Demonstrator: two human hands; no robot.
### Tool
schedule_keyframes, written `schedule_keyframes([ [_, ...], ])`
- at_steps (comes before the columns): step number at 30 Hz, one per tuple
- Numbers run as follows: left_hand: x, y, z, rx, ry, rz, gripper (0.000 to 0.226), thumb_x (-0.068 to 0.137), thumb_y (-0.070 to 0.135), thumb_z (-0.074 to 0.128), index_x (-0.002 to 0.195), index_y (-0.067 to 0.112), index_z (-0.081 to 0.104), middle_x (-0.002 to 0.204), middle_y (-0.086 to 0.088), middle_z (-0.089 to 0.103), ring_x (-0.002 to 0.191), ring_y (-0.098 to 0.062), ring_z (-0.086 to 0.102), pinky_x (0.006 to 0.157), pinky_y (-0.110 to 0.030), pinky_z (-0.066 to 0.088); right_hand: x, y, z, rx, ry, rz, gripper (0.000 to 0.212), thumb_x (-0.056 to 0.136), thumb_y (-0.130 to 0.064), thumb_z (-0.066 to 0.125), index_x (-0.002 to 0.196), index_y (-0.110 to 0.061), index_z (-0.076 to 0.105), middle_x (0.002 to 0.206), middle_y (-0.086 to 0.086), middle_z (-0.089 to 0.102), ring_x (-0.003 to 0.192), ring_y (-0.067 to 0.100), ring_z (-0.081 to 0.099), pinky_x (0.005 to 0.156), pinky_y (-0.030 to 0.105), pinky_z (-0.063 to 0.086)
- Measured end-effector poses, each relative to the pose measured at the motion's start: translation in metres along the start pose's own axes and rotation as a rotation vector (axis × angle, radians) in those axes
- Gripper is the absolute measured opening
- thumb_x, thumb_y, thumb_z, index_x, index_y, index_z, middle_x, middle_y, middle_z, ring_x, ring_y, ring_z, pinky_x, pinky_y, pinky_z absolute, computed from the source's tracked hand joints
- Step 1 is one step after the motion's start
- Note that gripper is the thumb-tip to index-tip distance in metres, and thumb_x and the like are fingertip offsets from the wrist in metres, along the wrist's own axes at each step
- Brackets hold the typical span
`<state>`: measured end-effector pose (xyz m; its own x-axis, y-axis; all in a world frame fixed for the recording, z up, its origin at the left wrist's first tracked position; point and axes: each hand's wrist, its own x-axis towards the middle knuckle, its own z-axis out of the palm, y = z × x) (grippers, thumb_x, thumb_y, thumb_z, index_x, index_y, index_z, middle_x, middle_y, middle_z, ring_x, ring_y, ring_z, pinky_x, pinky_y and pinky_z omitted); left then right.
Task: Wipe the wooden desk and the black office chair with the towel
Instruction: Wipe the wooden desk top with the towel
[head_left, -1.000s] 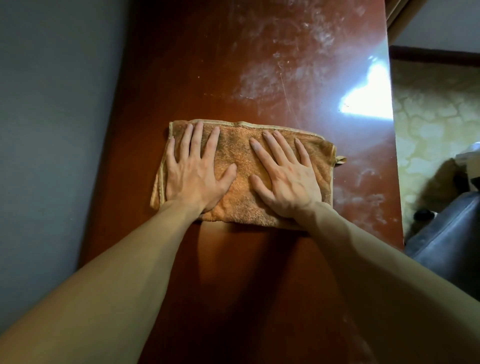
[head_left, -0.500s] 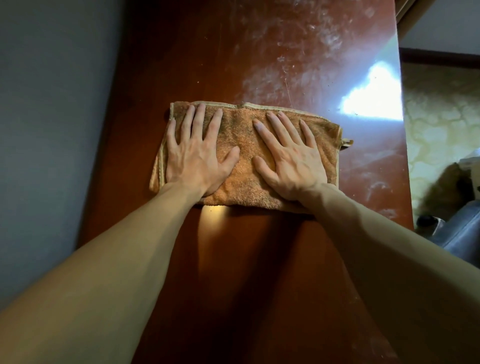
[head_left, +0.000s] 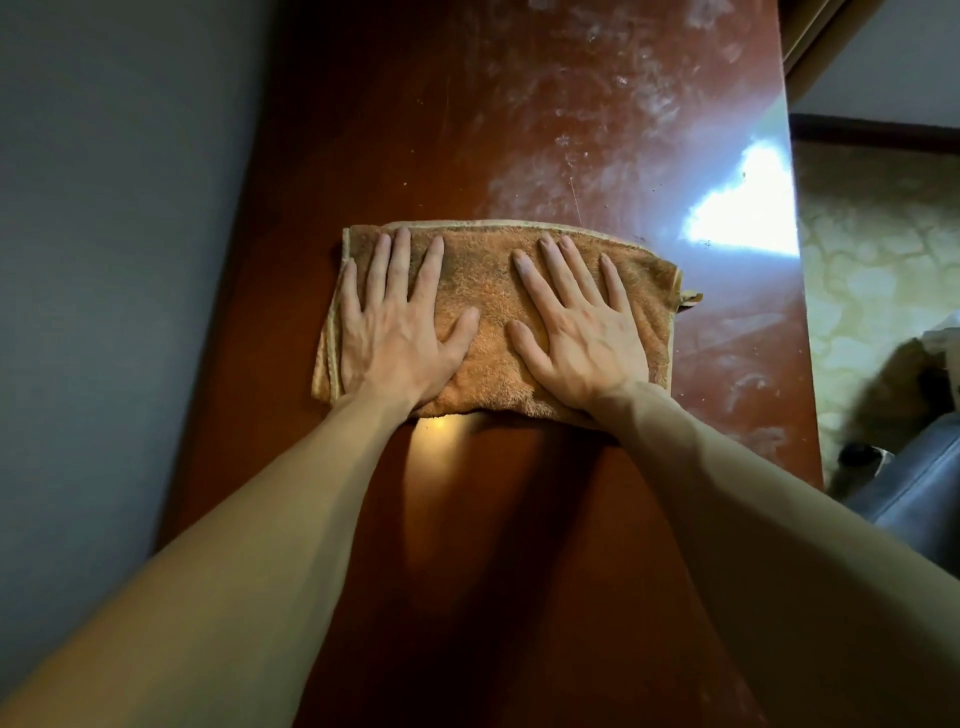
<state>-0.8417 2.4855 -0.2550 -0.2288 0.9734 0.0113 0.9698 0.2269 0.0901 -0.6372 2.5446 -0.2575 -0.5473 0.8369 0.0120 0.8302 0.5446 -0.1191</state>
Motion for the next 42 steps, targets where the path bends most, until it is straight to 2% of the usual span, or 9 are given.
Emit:
schedule_keyframes([
  [8, -0.08, -0.009, -0.002, 0.006, -0.002, -0.018, 0.08, 0.097, 0.069, 0.022, 0.165, 0.027, 0.013, 0.172, -0.01, 0.009, 0.16, -0.023, 0.003, 0.127, -0.053, 0.004, -0.063, -0.03, 0.002, 0.007, -0.021, -0.036, 0.072, 0.103, -0.061, 0.027, 0.165, -0.027, 0.017, 0.173, 0.005, 0.01, 0.16, 0.022, 0.003, 0.128, 0.053, 0.006],
  [14, -0.139, -0.009, -0.004, 0.009, -0.013, -0.042, 0.079, 0.098, 0.068, 0.022, 0.165, 0.026, 0.012, 0.172, -0.011, 0.009, 0.16, -0.024, 0.002, 0.127, -0.052, 0.002, -0.107, -0.049, 0.002, 0.005, -0.034, -0.051, 0.071, 0.103, -0.061, 0.026, 0.165, -0.029, 0.015, 0.173, 0.005, 0.01, 0.16, 0.021, 0.002, 0.128, 0.052, 0.006],
  [28, -0.31, -0.014, -0.006, 0.003, -0.012, -0.038, 0.08, 0.099, 0.068, 0.023, 0.165, 0.025, 0.011, 0.172, -0.011, 0.009, 0.16, -0.024, 0.003, 0.127, -0.052, 0.002, -0.269, -0.113, 0.01, 0.043, -0.028, -0.041, 0.071, 0.103, -0.061, 0.027, 0.165, -0.028, 0.018, 0.173, 0.005, 0.012, 0.16, 0.021, 0.003, 0.128, 0.052, 0.007],
  [38, -0.435, -0.013, -0.009, 0.022, -0.021, -0.023, 0.08, 0.098, 0.066, 0.03, 0.165, 0.023, 0.018, 0.171, -0.013, 0.015, 0.159, -0.027, 0.009, 0.127, -0.053, 0.006, -0.388, -0.153, 0.013, 0.085, -0.025, -0.044, 0.071, 0.103, -0.06, 0.034, 0.164, -0.026, 0.021, 0.172, 0.006, 0.014, 0.16, 0.022, 0.005, 0.128, 0.052, 0.009],
  [42, -0.46, -0.015, -0.013, 0.045, -0.062, -0.012, 0.081, 0.098, 0.067, 0.025, 0.165, 0.023, 0.015, 0.172, -0.012, 0.012, 0.159, -0.027, 0.006, 0.127, -0.054, 0.005, -0.415, -0.164, 0.012, 0.106, -0.03, -0.021, 0.072, 0.102, -0.06, 0.035, 0.164, -0.026, 0.021, 0.172, 0.006, 0.014, 0.16, 0.022, 0.005, 0.127, 0.052, 0.008],
])
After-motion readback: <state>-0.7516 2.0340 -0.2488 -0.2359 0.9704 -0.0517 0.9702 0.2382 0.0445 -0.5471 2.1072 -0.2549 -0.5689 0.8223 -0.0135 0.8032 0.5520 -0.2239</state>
